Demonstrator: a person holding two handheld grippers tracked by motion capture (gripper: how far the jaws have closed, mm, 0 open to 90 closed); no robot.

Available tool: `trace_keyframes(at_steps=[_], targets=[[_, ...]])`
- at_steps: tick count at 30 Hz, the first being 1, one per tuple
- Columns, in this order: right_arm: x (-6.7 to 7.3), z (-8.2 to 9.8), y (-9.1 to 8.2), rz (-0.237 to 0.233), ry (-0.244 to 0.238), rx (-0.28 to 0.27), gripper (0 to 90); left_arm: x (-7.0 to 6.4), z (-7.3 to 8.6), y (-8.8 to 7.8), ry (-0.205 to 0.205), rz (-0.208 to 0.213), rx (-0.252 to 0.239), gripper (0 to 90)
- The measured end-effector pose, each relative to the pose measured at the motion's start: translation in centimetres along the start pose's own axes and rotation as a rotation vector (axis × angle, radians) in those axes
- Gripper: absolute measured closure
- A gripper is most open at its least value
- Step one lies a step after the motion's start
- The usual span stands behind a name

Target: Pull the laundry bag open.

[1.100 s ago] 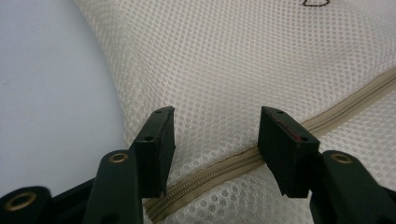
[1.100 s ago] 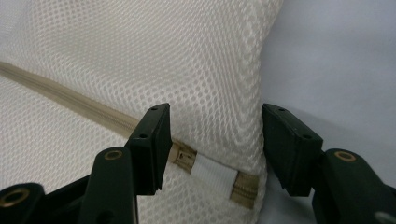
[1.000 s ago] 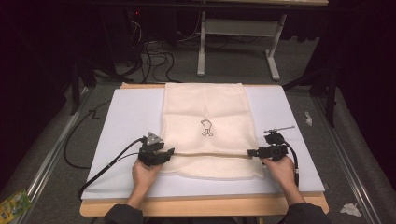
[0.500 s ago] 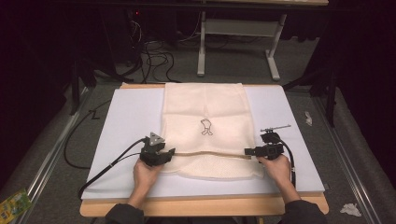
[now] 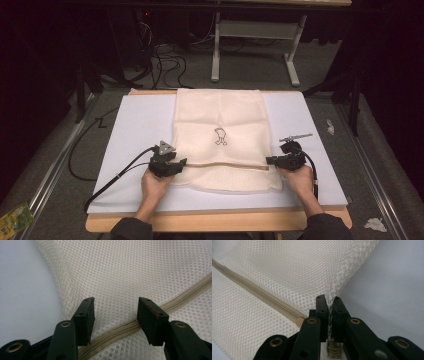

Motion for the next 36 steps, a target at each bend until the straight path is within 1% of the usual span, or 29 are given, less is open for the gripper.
trace_keyframes(at_steps=[3,4,5,6,9,10,11,12,13,14,16,17,19,21,23,24,25,27,31,33,34,35,36], targets=[[0.2,-0.2,-0.5,-0.008,-0.015,-0.014,87.4,0.0,-0.1,-0.2,-0.001,0.004,-0.003,47.4],[0.2,-0.2,-0.5,-0.008,-0.015,-0.014,87.4,0.0,-0.2,-0.4,0.000,0.004,-0.011,47.4],[0.3,-0.4,-0.7,-0.012,-0.022,-0.021,87.5,-0.2,-0.4,-0.9,-0.007,0.012,-0.036,47.7],[0.3,-0.4,-0.7,-0.012,-0.022,-0.021,87.5,-0.2,-0.4,-0.9,-0.007,0.012,-0.036,47.8],[0.5,-0.6,-1.0,-0.017,-0.031,-0.025,87.6,-0.6,-0.9,-1.5,-0.015,0.040,-0.047,47.8],[0.6,-0.7,-1.2,-0.021,-0.031,-0.029,87.6,-0.7,-1.0,-1.6,-0.016,0.041,-0.049,48.0],[0.6,-0.8,-1.3,-0.026,-0.033,-0.033,87.5,-1.0,-1.2,-1.6,-0.003,0.039,-0.045,48.1],[0.7,-0.9,-1.6,-0.028,-0.039,-0.044,87.6,-1.7,-1.5,-1.7,0.031,0.037,-0.044,48.3],[0.7,-0.9,-1.6,-0.028,-0.039,-0.044,87.6,-1.7,-1.5,-1.7,0.031,0.037,-0.044,48.4],[0.8,-0.9,-1.7,-0.032,-0.041,-0.048,87.6,-2.1,-1.7,-1.8,0.049,0.036,-0.050,48.4],[0.9,-1.1,-1.9,-0.036,-0.043,-0.056,87.6,-3.0,-2.1,-1.9,0.066,0.053,-0.058,48.9],[1.1,-1.3,-2.0,-0.034,-0.053,-0.062,87.6,-3.5,-2.4,-1.9,0.074,0.067,-0.057,48.9],[1.2,-1.4,-2.1,-0.033,-0.056,-0.061,87.6,-4.2,-2.8,-1.8,0.083,0.079,-0.059,49.0],[1.4,-1.6,-2.2,-0.034,-0.064,-0.066,87.6,-4.8,-3.3,-1.6,0.081,0.099,-0.064,49.7],[1.5,-1.8,-2.4,-0.035,-0.071,-0.071,87.6,-5.4,-3.8,-1.4,0.082,0.109,-0.070,51.0],[1.5,-1.8,-2.4,-0.039,-0.070,-0.073,87.6,-6.1,-4.3,-1.4,0.090,0.128,-0.084,51.6],[1.5,-1.8,-2.4,-0.039,-0.070,-0.073,87.6,-6.1,-4.3,-1.4,0.090,0.128,-0.084,52.1],[1.6,-1.9,-2.4,-0.045,-0.069,-0.077,87.6,-7.0,-4.9,-1.4,0.111,0.148,-0.086,52.3],[1.7,-2.1,-2.6,-0.049,-0.073,-0.077,87.6,-8.0,-5.9,-1.1,0.138,0.155,-0.080,52.1],[2.0,-2.6,-2.9,-0.048,-0.085,-0.081,87.6,-8.4,-6.3,-1.1,0.136,0.157,-0.084,51.5],[2.1,-2.7,-2.9,-0.048,-0.087,-0.080,87.6,-8.7,-6.5,-1.0,0.118,0.172,-0.080,50.9],[2.2,-2.8,-2.9,-0.048,-0.089,-0.081,87.6,-8.8,-6.6,-1.0,0.108,0.183,-0.077,50.2],[2.2,-2.9,-2.9,-0.048,-0.094,-0.081,87.6,-8.8,-6.6,-1.0,0.108,0.183,-0.077,49.8]])
Point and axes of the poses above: each handheld gripper's, and its own axes: y roughly forward along the jaws, z roughly out of its underside, x roughly to its left, the point moved 1 cm from there along y, roughly forward along the jaws, and after that the axes turned 13 degrees about -z, right-handed, at the moved point
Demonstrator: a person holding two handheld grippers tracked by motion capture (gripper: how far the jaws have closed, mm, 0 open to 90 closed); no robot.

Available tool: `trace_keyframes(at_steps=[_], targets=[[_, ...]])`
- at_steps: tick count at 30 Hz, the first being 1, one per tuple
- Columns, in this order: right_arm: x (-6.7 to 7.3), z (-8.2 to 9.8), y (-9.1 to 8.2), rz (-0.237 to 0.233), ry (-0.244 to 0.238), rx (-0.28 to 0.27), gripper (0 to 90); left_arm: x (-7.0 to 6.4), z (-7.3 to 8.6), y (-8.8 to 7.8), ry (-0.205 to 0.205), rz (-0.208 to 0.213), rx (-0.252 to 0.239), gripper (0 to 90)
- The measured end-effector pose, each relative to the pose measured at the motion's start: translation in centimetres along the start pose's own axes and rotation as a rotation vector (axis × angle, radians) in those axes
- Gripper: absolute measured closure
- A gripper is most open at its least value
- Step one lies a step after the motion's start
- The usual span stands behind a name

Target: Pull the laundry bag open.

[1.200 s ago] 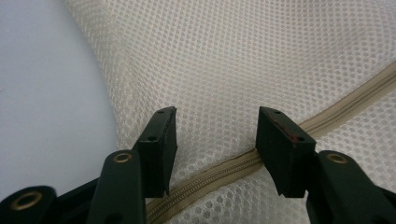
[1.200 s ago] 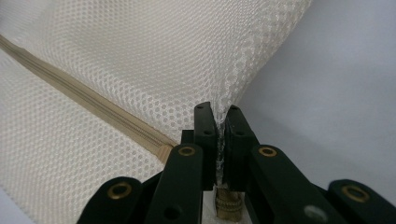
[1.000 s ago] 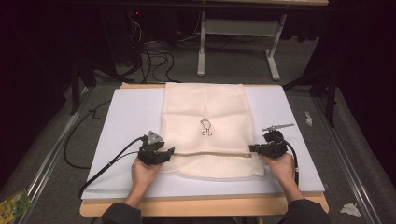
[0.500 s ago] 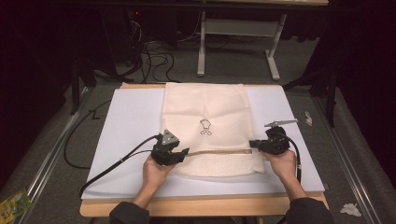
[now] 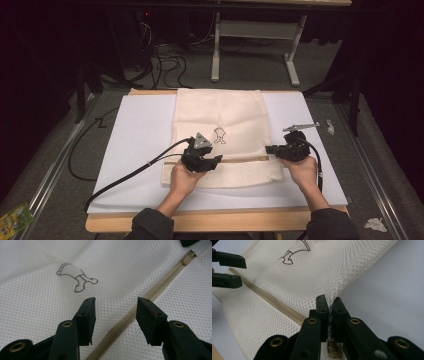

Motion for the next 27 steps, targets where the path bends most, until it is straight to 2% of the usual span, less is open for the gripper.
trace_keyframes(at_steps=[8,10,11,16,22,27], targets=[[0.2,-0.2,0.1,-0.005,-0.004,-0.020,87.7,-1.1,-0.4,0.4,-0.008,0.050,0.005,52.6],[0.5,-0.3,0.1,-0.009,-0.008,-0.029,87.7,-1.6,-0.7,0.5,0.022,0.043,0.009,53.1],[0.6,-0.4,0.1,-0.010,-0.010,-0.028,87.6,-2.1,-0.9,0.6,0.022,0.067,-0.002,53.4],[0.7,-0.6,0.3,-0.019,-0.015,-0.029,87.7,-3.0,-1.1,1.3,0.034,0.088,0.002,54.6],[0.9,-0.9,0.6,-0.028,-0.014,-0.030,87.7,-3.0,-1.0,1.7,0.021,0.105,0.012,56.4],[1.2,-1.2,1.2,-0.043,-0.020,-0.032,87.7,-3.0,-1.3,1.6,0.007,0.127,-0.003,58.7]])
Point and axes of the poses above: each handheld gripper's, and its own axes: y roughly forward along the jaws, z roughly out of its underside, x roughly to its left, the point moved 1 cm from there along y, roughly forward along the jaws, and after that the axes turned 13 degrees about -z, right-handed, at the moved point
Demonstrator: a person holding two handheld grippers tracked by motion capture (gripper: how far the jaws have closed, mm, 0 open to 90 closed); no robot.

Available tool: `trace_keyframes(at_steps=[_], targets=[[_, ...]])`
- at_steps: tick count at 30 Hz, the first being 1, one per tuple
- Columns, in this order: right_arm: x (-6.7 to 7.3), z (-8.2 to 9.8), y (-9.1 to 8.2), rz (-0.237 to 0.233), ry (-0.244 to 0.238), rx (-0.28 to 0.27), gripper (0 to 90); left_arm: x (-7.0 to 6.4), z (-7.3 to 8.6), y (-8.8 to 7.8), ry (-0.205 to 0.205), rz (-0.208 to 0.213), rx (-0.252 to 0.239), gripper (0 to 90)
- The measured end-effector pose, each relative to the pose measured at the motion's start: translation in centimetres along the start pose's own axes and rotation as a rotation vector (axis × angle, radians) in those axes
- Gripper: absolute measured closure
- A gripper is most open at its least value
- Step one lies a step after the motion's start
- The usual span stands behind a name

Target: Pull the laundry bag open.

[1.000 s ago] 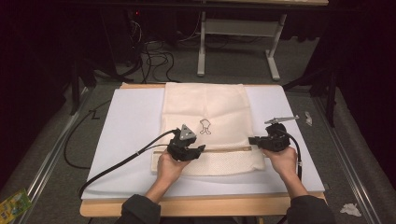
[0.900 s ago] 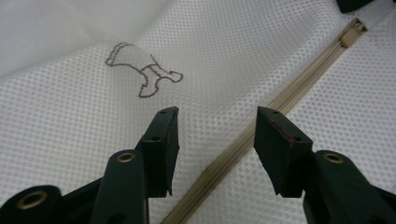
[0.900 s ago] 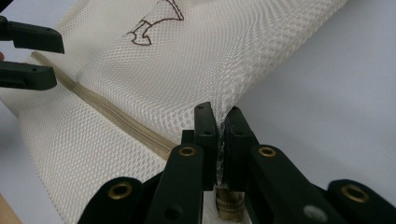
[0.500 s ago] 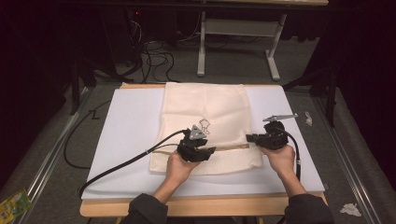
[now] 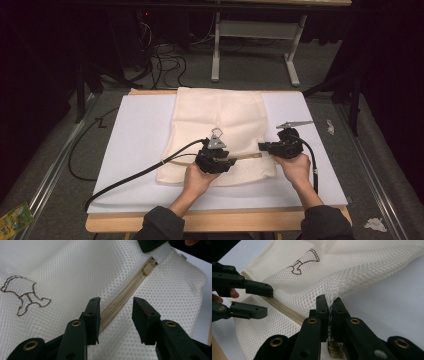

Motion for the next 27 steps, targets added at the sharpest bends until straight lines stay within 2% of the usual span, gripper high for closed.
trace_keyframes(at_steps=[5,14,19,22,27], targets=[[0.7,-0.5,0.6,-0.015,-0.008,-0.003,87.7,-0.6,-0.5,0.1,0.027,0.012,-0.005,61.5],[0.9,-0.5,0.9,-0.018,-0.015,0.001,87.7,-1.7,-1.3,0.9,0.028,0.045,-0.010,64.5],[1.1,-0.5,1.0,-0.024,-0.016,0.001,87.7,-2.3,-1.7,1.4,0.047,0.061,-0.007,66.0],[1.2,-0.5,1.1,-0.029,-0.017,0.000,87.7,-2.2,-1.6,1.9,0.042,0.069,0.012,68.3],[1.4,-0.5,1.1,-0.030,-0.024,0.000,87.7,-2.3,-1.7,2.0,0.029,0.076,0.008,68.2]])
Point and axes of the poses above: each handheld gripper's, and its own axes: y roughly forward along the jaws, z roughly out of its underside, x roughly to its left, the point moved 1 cm from there along y, roughly forward along the jaws, and after that the axes turned 13 degrees about -z, right-handed, at the moved point
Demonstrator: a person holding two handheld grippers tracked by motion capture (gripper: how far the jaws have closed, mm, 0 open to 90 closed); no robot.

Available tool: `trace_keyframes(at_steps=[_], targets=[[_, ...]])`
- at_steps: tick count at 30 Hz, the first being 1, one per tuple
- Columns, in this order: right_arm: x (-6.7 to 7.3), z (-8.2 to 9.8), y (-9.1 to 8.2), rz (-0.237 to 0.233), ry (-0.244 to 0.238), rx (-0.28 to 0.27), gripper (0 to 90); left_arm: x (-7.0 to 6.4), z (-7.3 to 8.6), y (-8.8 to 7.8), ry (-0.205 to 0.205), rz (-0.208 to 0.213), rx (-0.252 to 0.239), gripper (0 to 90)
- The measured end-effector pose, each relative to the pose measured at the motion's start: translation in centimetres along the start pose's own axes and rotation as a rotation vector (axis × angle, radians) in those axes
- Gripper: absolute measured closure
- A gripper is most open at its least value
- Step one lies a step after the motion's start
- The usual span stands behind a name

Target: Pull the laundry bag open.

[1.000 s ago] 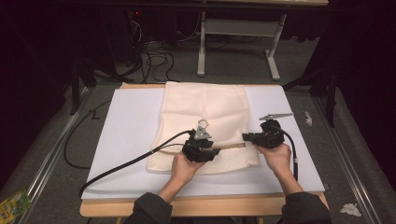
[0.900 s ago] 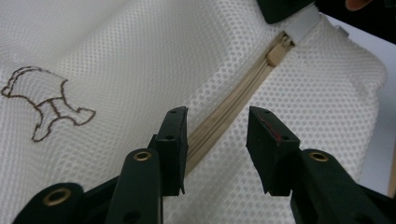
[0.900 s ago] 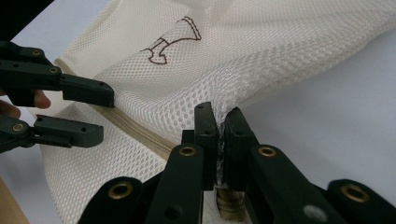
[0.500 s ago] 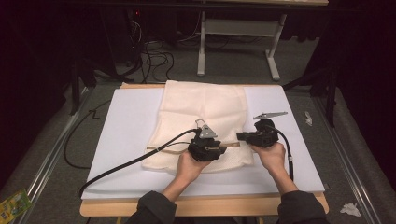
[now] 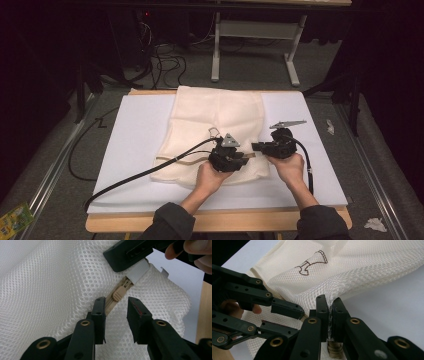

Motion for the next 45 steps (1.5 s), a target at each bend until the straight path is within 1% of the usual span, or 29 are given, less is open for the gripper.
trace_keyframes(at_steps=[3,8,25,28,29,32,34,39,40,44,45], targets=[[0.1,0.0,0.1,-0.006,-0.004,0.000,87.8,0.0,0.0,0.1,-0.005,0.007,-0.004,68.1],[0.3,0.0,0.4,-0.009,-0.009,0.009,87.7,0.0,0.2,0.5,-0.002,0.019,0.013,70.5],[0.6,-0.1,0.9,-0.019,-0.008,0.013,87.7,0.0,0.2,0.8,-0.036,0.029,-0.005,72.1],[0.6,-0.1,0.9,-0.018,-0.005,0.018,87.7,-0.1,0.2,0.7,-0.033,0.033,-0.005,71.9],[0.6,-0.1,0.9,-0.018,-0.005,0.018,87.7,-0.2,0.2,0.7,-0.033,0.044,-0.008,71.9],[0.7,-0.1,1.0,-0.020,-0.009,0.018,87.7,-0.2,0.2,0.6,-0.027,0.042,-0.008,72.1],[0.7,-0.1,1.2,-0.022,-0.014,0.021,87.7,-0.2,0.3,0.6,-0.024,0.043,-0.010,73.8],[0.8,-0.1,1.4,-0.024,-0.015,0.027,87.6,-0.3,0.4,0.9,-0.046,0.056,-0.006,77.8],[0.8,-0.1,1.4,-0.025,-0.015,0.026,87.6,-0.2,0.4,0.9,-0.044,0.055,-0.005,80.6],[0.7,0.0,1.4,-0.025,-0.009,0.024,87.6,-0.2,0.3,0.8,-0.040,0.050,-0.007,82.2],[0.7,0.0,1.4,-0.026,-0.010,0.023,87.6,-0.2,0.3,0.8,-0.036,0.051,-0.008,84.5]])
Point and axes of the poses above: each handheld gripper's, and its own axes: y roughly forward along the jaws, z roughly out of its underside, x roughly to its left, the point moved 1 cm from there along y, roughly forward along the jaws, and after that the axes turned 13 degrees about -z, right-handed, at the moved point
